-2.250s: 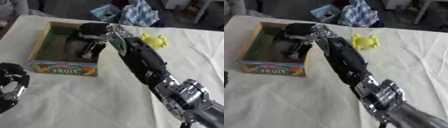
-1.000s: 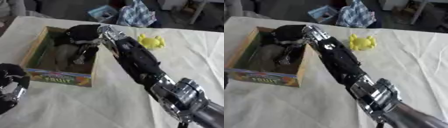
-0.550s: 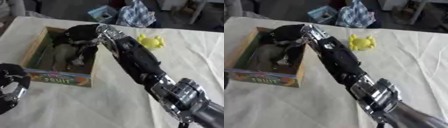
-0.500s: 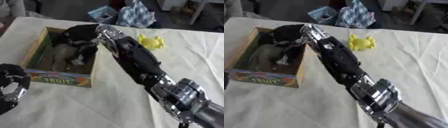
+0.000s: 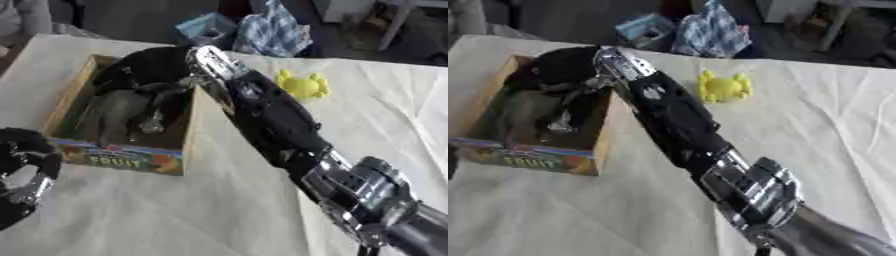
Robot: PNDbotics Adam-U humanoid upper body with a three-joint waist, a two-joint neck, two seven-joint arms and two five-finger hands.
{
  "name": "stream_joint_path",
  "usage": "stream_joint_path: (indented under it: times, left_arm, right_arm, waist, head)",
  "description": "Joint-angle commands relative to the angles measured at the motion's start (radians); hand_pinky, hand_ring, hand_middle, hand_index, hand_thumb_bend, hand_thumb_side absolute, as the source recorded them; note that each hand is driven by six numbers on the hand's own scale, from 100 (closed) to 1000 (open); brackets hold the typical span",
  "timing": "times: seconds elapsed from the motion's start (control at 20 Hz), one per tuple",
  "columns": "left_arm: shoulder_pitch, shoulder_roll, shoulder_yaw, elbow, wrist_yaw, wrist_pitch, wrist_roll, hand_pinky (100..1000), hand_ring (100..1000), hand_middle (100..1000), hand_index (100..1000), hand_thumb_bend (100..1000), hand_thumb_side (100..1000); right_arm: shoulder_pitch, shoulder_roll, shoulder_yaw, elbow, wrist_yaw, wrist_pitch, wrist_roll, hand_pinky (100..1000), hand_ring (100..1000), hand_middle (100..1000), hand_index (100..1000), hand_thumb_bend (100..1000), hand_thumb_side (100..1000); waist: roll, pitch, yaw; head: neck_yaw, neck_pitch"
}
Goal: Pick up objects on the table and place them in the box.
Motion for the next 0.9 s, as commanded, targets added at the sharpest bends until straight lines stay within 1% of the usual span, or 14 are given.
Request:
stream_joint_path:
  times: [0.05,0.25,0.45,0.5,0.55,0.6,0.65,0.7,0.8,0.9]
  left_arm:
    - [-0.013,0.009,0.002,-0.017,0.005,-0.001,0.001,535,623,563,655,359,100]
    - [-0.014,0.008,0.002,-0.017,0.005,-0.001,0.002,535,623,564,655,361,100]
    - [-0.014,0.007,0.003,-0.016,0.005,-0.001,0.002,535,623,565,655,364,100]
    - [-0.014,0.007,0.003,-0.016,0.005,-0.001,0.003,535,622,565,655,365,100]
    - [-0.014,0.007,0.003,-0.016,0.005,-0.001,0.003,535,622,565,655,365,100]
    - [-0.013,0.006,0.003,-0.016,0.006,-0.002,0.003,535,622,565,655,365,100]
    - [-0.013,0.006,0.003,-0.016,0.006,-0.001,0.003,535,622,565,655,366,100]
    - [-0.013,0.006,0.003,-0.015,0.006,-0.001,0.003,535,622,565,655,366,100]
    - [-0.013,0.006,0.004,-0.015,0.007,-0.001,0.003,535,622,565,655,367,100]
    - [-0.012,0.005,0.004,-0.015,0.007,-0.001,0.004,535,622,566,655,369,100]
  right_arm:
    - [-0.028,-0.022,0.009,-0.027,0.097,0.001,-0.090,882,977,987,1000,461,1000]
    - [-0.023,-0.022,0.012,0.009,0.262,0.001,-0.207,896,987,999,1000,453,1000]
    - [-0.018,-0.018,0.001,0.062,0.418,0.001,-0.303,906,996,1000,1000,448,1000]
    - [-0.018,-0.017,-0.003,0.072,0.449,0.001,-0.325,911,1000,1000,1000,447,966]
    - [-0.018,-0.016,-0.006,0.083,0.483,0.001,-0.347,917,1000,1000,1000,438,900]
    - [-0.017,-0.016,-0.011,0.095,0.520,0.001,-0.370,923,1000,1000,1000,437,800]
    - [-0.017,-0.015,-0.015,0.107,0.555,0.001,-0.393,925,1000,1000,1000,437,743]
    - [-0.017,-0.014,-0.020,0.119,0.590,0.001,-0.416,928,1000,1000,1000,441,621]
    - [-0.018,-0.013,-0.031,0.140,0.654,0.001,-0.465,930,1000,1000,1000,443,585]
    - [-0.018,-0.012,-0.042,0.157,0.708,0.001,-0.514,931,1000,1000,1000,443,594]
  waist:
    - [0.007,-0.021,0.000]
    - [0.005,-0.020,-0.001]
    - [0.005,-0.019,-0.003]
    - [0.006,-0.019,-0.003]
    - [0.006,-0.019,-0.004]
    - [0.006,-0.019,-0.004]
    - [0.006,-0.019,-0.004]
    - [0.007,-0.019,-0.005]
    - [0.007,-0.019,-0.007]
    - [0.008,-0.019,-0.009]
  head:
    - [0.003,-0.010]
    - [0.004,-0.011]
    - [0.006,-0.012]
    - [0.006,-0.012]
    - [0.007,-0.013]
    - [0.007,-0.013]
    - [0.008,-0.013]
    - [0.008,-0.013]
    - [0.009,-0.013]
    - [0.009,-0.014]
